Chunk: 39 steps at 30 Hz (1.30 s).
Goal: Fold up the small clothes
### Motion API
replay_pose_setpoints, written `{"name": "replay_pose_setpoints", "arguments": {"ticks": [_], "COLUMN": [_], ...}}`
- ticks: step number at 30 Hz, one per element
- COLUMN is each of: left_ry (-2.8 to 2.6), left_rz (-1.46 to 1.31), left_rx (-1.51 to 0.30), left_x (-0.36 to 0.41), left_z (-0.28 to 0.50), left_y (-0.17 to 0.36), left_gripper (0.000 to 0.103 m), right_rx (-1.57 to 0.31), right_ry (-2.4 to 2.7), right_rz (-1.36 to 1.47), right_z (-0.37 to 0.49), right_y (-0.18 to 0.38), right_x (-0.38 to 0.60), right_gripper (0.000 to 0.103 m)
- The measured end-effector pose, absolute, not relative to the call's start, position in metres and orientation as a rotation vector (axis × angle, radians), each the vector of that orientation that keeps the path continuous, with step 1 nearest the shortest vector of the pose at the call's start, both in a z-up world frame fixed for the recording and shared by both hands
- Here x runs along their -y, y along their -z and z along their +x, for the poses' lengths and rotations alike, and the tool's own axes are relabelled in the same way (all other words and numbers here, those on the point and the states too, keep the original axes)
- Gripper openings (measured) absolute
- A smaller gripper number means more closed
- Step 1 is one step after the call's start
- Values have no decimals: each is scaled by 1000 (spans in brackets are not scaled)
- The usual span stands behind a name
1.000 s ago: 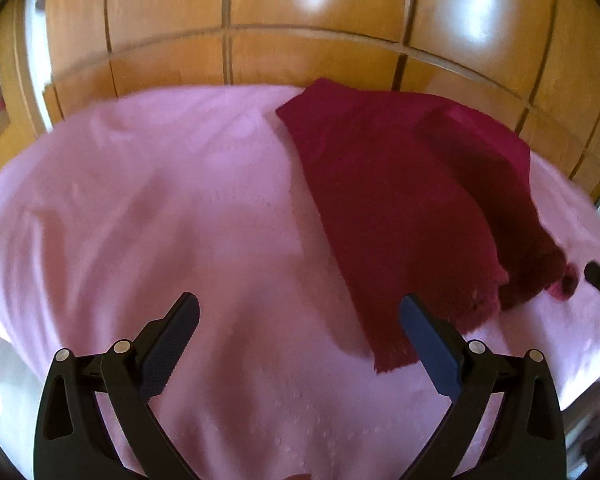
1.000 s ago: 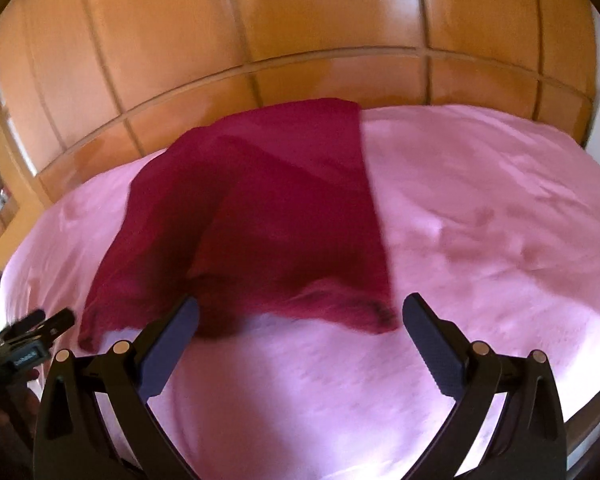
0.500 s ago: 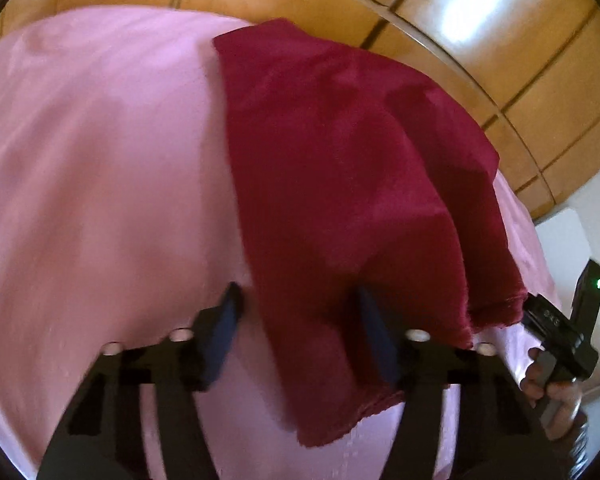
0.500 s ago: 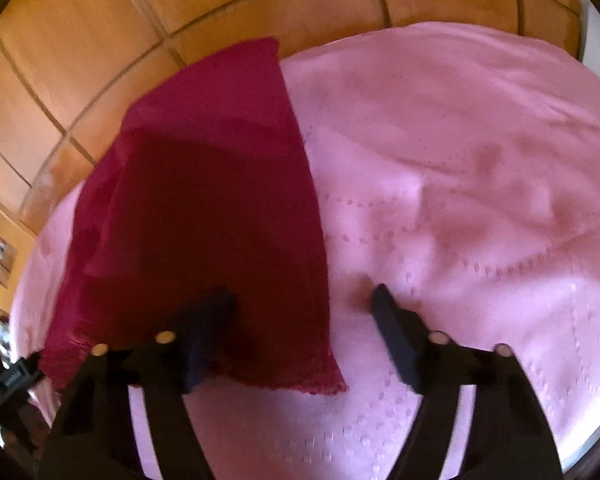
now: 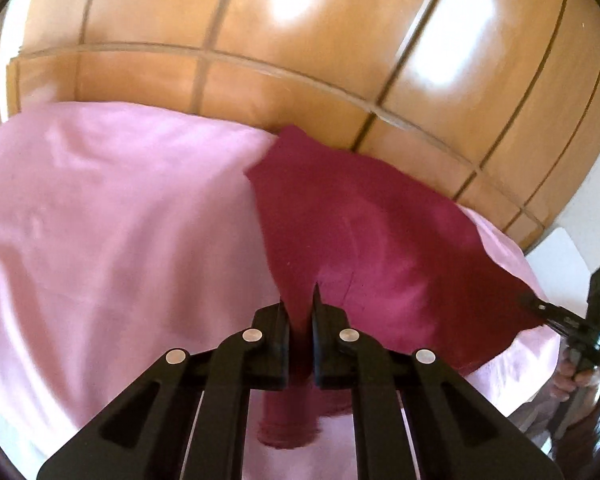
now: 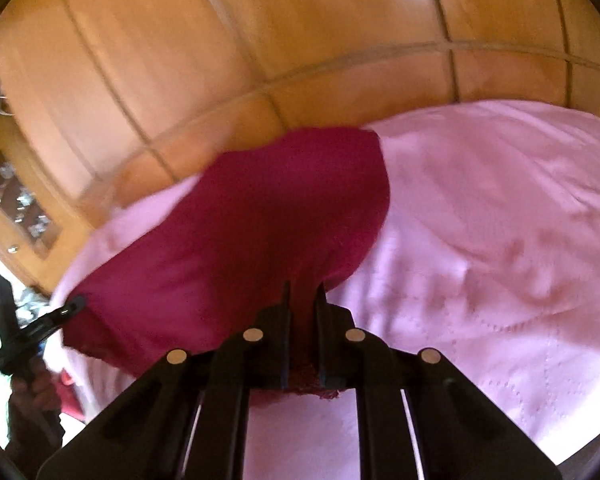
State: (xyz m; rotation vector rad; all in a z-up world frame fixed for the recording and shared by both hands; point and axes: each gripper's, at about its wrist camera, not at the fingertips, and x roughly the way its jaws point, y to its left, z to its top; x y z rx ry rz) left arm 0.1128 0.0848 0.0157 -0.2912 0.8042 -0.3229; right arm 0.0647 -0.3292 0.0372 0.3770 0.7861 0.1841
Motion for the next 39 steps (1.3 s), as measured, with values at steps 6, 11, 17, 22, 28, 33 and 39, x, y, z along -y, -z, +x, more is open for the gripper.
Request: {"name": "replay_pose_setpoints", "arguments": {"ticks": [6, 11, 17, 22, 28, 33, 39], "left_ry": [224, 134, 42, 3, 213, 343, 203], "left_rz": [-260, -222, -171, -199, -181, -10, -27], "left_rx": [-882, -1042, -1001, -886, -874, -929, -1022], "left_x": [-126, -127, -137, -150, -97, -44, -76], "left_z": [77, 64, 65, 59, 61, 52, 57], "left_y": [4, 57, 44, 9, -2, 15, 43], "left_gripper": [7, 7, 25, 31, 31, 31, 31], "right_rx": [-871, -1045, -1069, -986, -1041, -1146, -1097], "right_ry": [-264, -215, -224, -230, -243, -255, -322], "right_rz": [255, 263, 251, 297, 392, 402, 367], "right_z": [22, 14, 11, 15, 26, 16, 7], "right_y": [-27, 29, 43, 25, 35, 63, 48], "right_x": [297, 290, 292, 303, 319, 310, 303], "right_gripper": [8, 8, 14, 55, 63, 60, 9]}}
